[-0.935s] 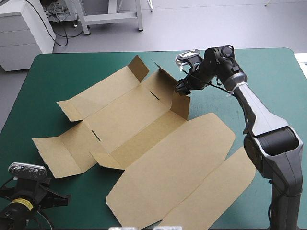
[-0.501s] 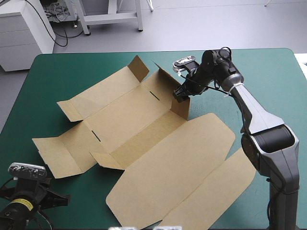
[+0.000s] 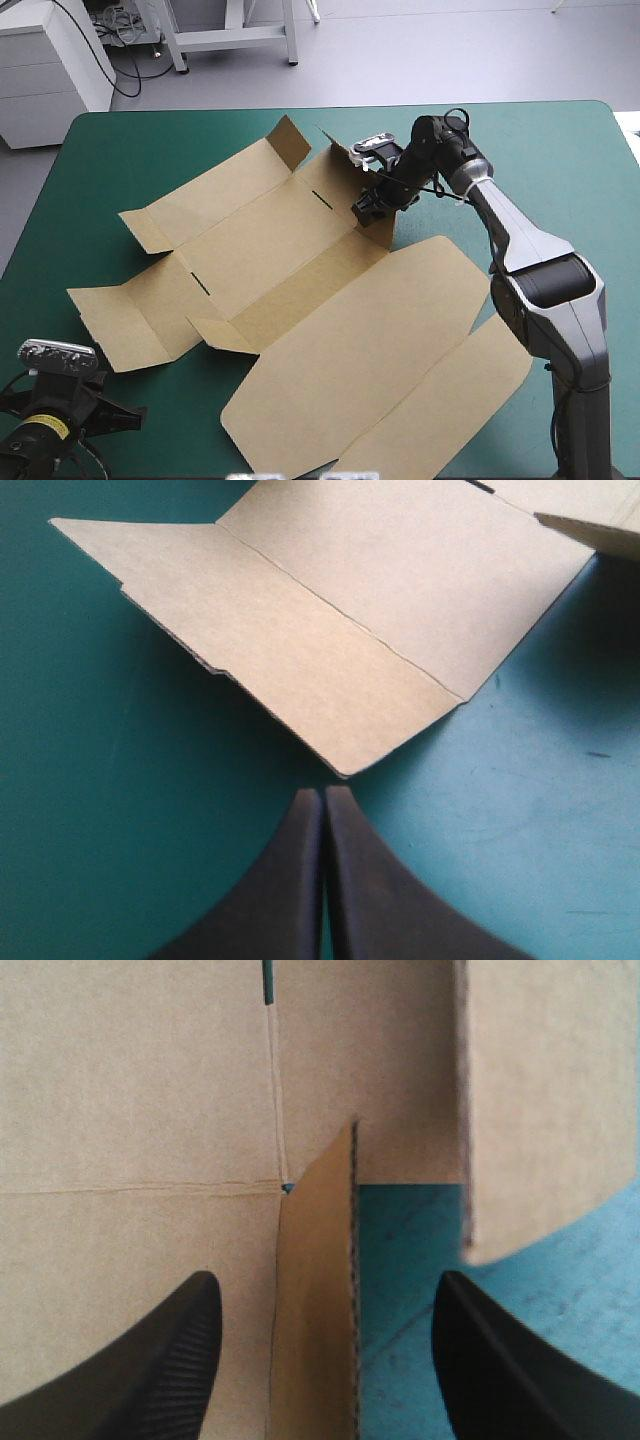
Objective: Fold the box
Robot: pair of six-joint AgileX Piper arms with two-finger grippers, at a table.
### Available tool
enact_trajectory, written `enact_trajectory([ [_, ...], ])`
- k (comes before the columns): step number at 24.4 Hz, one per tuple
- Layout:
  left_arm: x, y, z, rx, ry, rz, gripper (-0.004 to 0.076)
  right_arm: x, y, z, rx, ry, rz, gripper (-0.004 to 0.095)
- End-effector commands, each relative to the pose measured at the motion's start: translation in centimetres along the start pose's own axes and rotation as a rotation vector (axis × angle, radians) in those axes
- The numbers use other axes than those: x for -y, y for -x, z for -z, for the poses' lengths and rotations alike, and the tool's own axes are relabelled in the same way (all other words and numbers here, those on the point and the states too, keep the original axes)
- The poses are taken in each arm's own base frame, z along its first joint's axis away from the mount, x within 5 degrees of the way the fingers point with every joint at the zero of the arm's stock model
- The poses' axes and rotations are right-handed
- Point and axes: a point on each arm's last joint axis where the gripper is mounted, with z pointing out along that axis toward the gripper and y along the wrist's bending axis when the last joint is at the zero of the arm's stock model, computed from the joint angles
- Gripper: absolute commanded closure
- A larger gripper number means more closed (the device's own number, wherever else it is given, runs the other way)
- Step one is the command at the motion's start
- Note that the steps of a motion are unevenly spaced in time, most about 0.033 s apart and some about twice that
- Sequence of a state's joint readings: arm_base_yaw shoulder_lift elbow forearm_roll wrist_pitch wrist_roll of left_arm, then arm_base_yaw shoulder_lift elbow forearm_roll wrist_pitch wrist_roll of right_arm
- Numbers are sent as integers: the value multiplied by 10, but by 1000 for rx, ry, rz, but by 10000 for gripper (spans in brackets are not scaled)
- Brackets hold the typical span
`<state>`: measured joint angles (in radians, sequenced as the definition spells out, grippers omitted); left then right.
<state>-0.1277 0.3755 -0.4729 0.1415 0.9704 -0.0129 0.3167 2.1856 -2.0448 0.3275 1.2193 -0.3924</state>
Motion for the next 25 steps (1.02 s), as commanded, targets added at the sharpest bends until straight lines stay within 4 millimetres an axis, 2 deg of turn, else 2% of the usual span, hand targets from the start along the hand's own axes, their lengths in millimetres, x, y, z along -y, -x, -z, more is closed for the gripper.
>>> enact_trajectory([
  [1, -1, 12, 4, 69, 5, -1, 734, -12, 9, 38, 107, -12, -1, 493],
  [2, -1, 12, 4, 69, 5, -1, 734, -12, 9, 38, 107, -11, -5, 590],
  [4, -1, 12, 4, 69, 5, 1, 734, -12, 9, 37, 106, -13, -3, 706],
  [9, -1, 12, 4, 69, 5, 1, 734, -10, 8, 37, 95, -42, 8, 920],
  [17, -1, 12, 4, 69, 5, 1, 734, -9, 8, 37, 92, -49, 19, 927],
  [25, -1, 12, 4, 69, 5, 1, 734, -9, 9, 38, 91, -58, 162, 927],
])
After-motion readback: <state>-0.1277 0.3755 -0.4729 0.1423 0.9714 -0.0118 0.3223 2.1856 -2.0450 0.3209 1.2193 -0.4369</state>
